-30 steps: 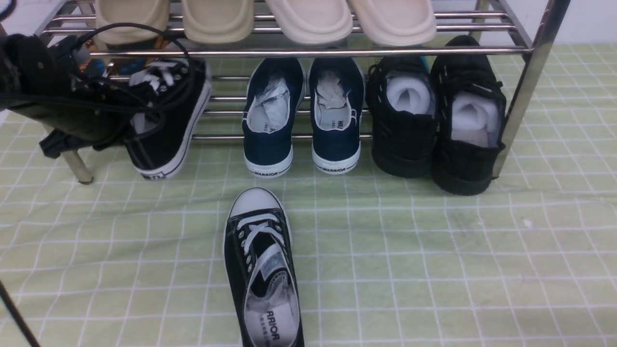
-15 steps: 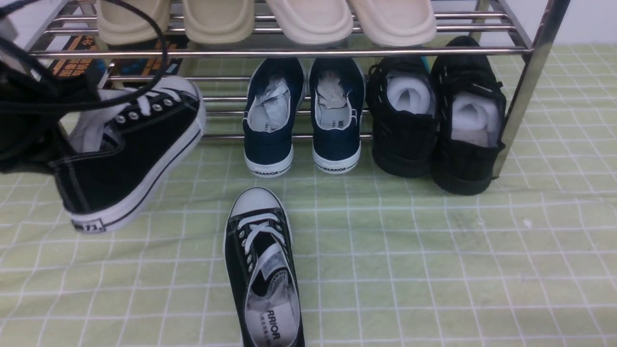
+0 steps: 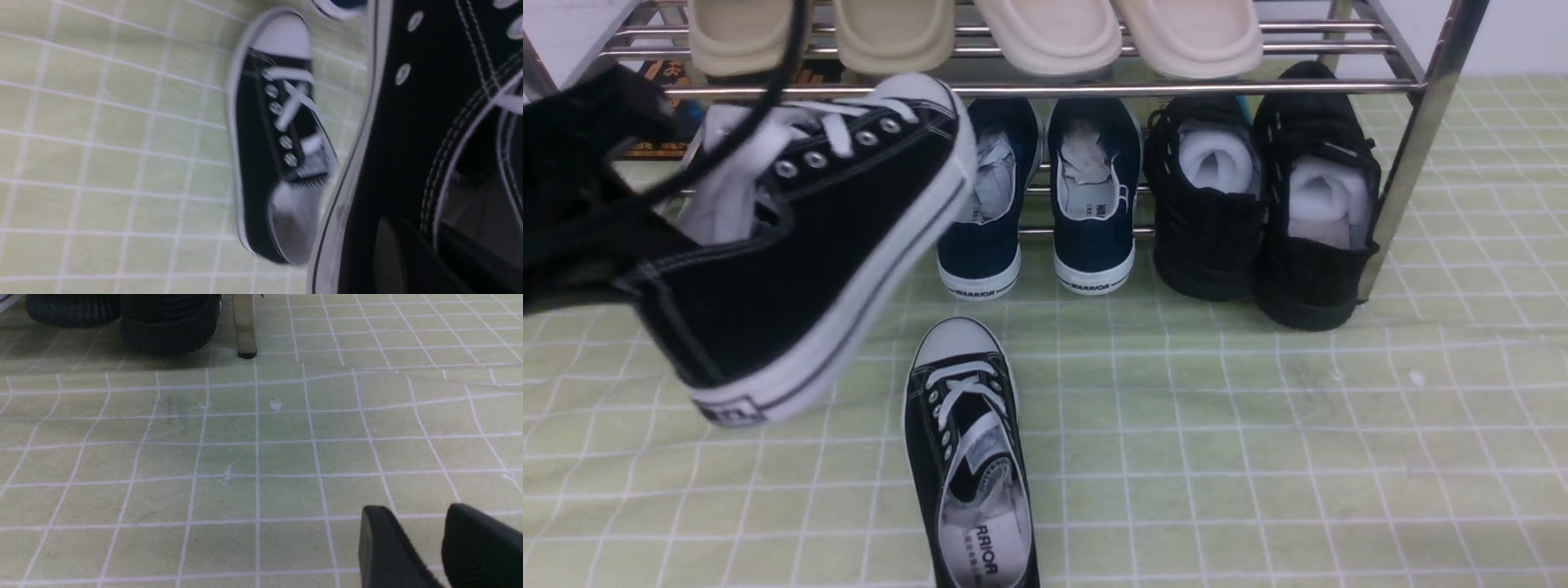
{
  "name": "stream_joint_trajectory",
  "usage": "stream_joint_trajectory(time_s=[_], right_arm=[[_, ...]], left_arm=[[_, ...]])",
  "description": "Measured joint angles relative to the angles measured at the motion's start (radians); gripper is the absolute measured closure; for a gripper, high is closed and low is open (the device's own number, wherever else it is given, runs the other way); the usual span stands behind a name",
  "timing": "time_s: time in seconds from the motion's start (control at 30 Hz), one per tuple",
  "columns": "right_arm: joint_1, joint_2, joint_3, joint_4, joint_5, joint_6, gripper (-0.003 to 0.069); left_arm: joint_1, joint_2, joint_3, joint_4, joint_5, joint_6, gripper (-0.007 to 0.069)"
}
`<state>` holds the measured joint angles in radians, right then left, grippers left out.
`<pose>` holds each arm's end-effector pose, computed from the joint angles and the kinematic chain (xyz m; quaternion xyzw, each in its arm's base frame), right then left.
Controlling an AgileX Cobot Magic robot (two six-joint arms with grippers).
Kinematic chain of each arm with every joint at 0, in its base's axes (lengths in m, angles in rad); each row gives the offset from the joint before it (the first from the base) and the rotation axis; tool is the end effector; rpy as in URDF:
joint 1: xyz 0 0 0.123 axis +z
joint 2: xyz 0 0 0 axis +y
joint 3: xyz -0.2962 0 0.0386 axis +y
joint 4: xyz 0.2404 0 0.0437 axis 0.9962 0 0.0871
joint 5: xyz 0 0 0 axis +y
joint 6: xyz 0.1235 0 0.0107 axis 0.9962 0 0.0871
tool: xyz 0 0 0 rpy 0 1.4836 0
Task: Take the shoes off the shelf with your hand from the green coffee tablecloth.
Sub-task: 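Set the held shoe down on the floor in front of the rack with the left gripper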
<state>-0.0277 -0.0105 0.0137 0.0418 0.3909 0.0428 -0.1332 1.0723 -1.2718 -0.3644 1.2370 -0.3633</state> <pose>0.0621 0.0003 0.1639 0.0393 0.8058 0.0223 0.5904 0.1819 -0.0665 0.3986 -0.1117 0.9298 -0.2494 0.2465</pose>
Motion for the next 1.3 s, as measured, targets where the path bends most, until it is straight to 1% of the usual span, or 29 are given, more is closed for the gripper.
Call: stream_joint_trajectory(time_s=[0.03, 0.07, 0.1, 0.13, 0.17, 0.2, 0.23, 0.27, 0.3, 0.33, 0.37, 0.43, 0.47, 0.5, 0.53, 0.57, 0.6, 0.63, 0.67, 0.7, 0.73, 0.77, 0.8, 0.87, 0.97, 1.07, 1.2, 1.3], right_arm=[[0.000, 0.000, 0.000, 0.000, 0.000, 0.000, 0.0419], [0.000, 0.000, 0.000, 0.000, 0.000, 0.000, 0.0419], [0.000, 0.000, 0.000, 0.000, 0.000, 0.000, 0.0419], [0.000, 0.000, 0.000, 0.000, 0.000, 0.000, 0.0419], [0.000, 0.000, 0.000, 0.000, 0.000, 0.000, 0.0419], [0.000, 0.000, 0.000, 0.000, 0.000, 0.000, 0.0419], [0.000, 0.000, 0.000, 0.000, 0.000, 0.000, 0.0419], [0.000, 0.000, 0.000, 0.000, 0.000, 0.000, 0.0419], [0.000, 0.000, 0.000, 0.000, 0.000, 0.000, 0.0419], [0.000, 0.000, 0.000, 0.000, 0.000, 0.000, 0.0419], [0.000, 0.000, 0.000, 0.000, 0.000, 0.000, 0.0419], [0.000, 0.000, 0.000, 0.000, 0.000, 0.000, 0.0419], [0.000, 0.000, 0.000, 0.000, 0.000, 0.000, 0.0419], [0.000, 0.000, 0.000, 0.000, 0.000, 0.000, 0.0419], [0.000, 0.000, 0.000, 0.000, 0.000, 0.000, 0.0419], [0.000, 0.000, 0.000, 0.000, 0.000, 0.000, 0.0419], [0.000, 0.000, 0.000, 0.000, 0.000, 0.000, 0.0419], [0.000, 0.000, 0.000, 0.000, 0.000, 0.000, 0.0419], [0.000, 0.000, 0.000, 0.000, 0.000, 0.000, 0.0419], [0.000, 0.000, 0.000, 0.000, 0.000, 0.000, 0.0419], [0.000, 0.000, 0.000, 0.000, 0.000, 0.000, 0.0419], [0.000, 0.000, 0.000, 0.000, 0.000, 0.000, 0.0419], [0.000, 0.000, 0.000, 0.000, 0.000, 0.000, 0.0419], [0.000, 0.000, 0.000, 0.000, 0.000, 0.000, 0.0419], [0.000, 0.000, 0.000, 0.000, 0.000, 0.000, 0.0419], [0.000, 0.000, 0.000, 0.000, 0.000, 0.000, 0.0419], [0.000, 0.000, 0.000, 0.000, 0.000, 0.000, 0.0419], [0.000, 0.000, 0.000, 0.000, 0.000, 0.000, 0.0419]], left_arm=[[-0.080, -0.001, 0.000, 0.015, 0.000, -0.041, 0.0607], [-0.090, -0.001, 0.000, 0.019, 0.000, -0.046, 0.0607], [-0.187, -0.001, 0.006, 0.049, -0.002, -0.107, 0.0607], [-0.240, -0.001, 0.013, 0.063, -0.013, -0.130, 0.0607], [-0.323, 0.000, 0.029, 0.101, -0.037, -0.190, 0.0607], [-0.379, 0.003, 0.048, 0.128, -0.068, -0.228, 0.0607], [-0.407, 0.005, 0.052, 0.135, -0.075, -0.239, 0.0607], [-0.516, 0.017, 0.090, 0.196, -0.144, -0.331, 0.0607], [-0.568, 0.026, 0.111, 0.230, -0.183, -0.385, 0.0607], [-0.594, 0.034, 0.122, 0.257, -0.203, -0.428, 0.0607], [-0.688, 0.054, 0.167, 0.327, -0.283, -0.538, 0.0607], [-0.779, 0.092, 0.213, 0.428, -0.364, -0.694, 0.0607], [-0.797, 0.100, 0.225, 0.464, -0.386, -0.749, 0.0607], [-0.858, 0.134, 0.248, 0.553, -0.425, -0.859, 0.0607], [-0.884, 0.154, 0.257, 0.604, -0.447, -0.950, 0.0607], [-0.919, 0.190, 0.262, 0.694, -0.463, -1.072, 0.0607], [-0.930, 0.195, 0.262, 0.708, -0.468, -1.088, 0.0607], [-0.964, 0.231, 0.266, 0.797, -0.483, -1.202, 0.0607], [-0.981, 0.256, 0.267, 0.845, -0.490, -1.263, 0.0607], [-1.008, 0.285, 0.267, 0.913, -0.495, -1.361, 0.0607], [-1.021, 0.302, 0.267, 0.942, -0.495, -1.413, 0.0607], [-1.029, 0.311, 0.267, 0.949, -0.499, -1.426, 0.0607], [-1.055, 0.338, 0.267, 0.995, -0.516, -1.521, 0.0607], [-1.082, 0.367, 0.267, 1.036, -0.534, -1.609, 0.0607], [-1.112, 0.396, 0.267, 1.077, -0.547, -1.691, 0.0606], [-1.122, 0.401, 0.267, 1.091, -0.551, -1.718, 0.0603], [-1.125, 0.403, 0.267, 1.083, -0.584, -1.713, 0.0599], [-1.126, 0.387, 0.267, 1.068, -0.631, -1.660, 0.0599]])
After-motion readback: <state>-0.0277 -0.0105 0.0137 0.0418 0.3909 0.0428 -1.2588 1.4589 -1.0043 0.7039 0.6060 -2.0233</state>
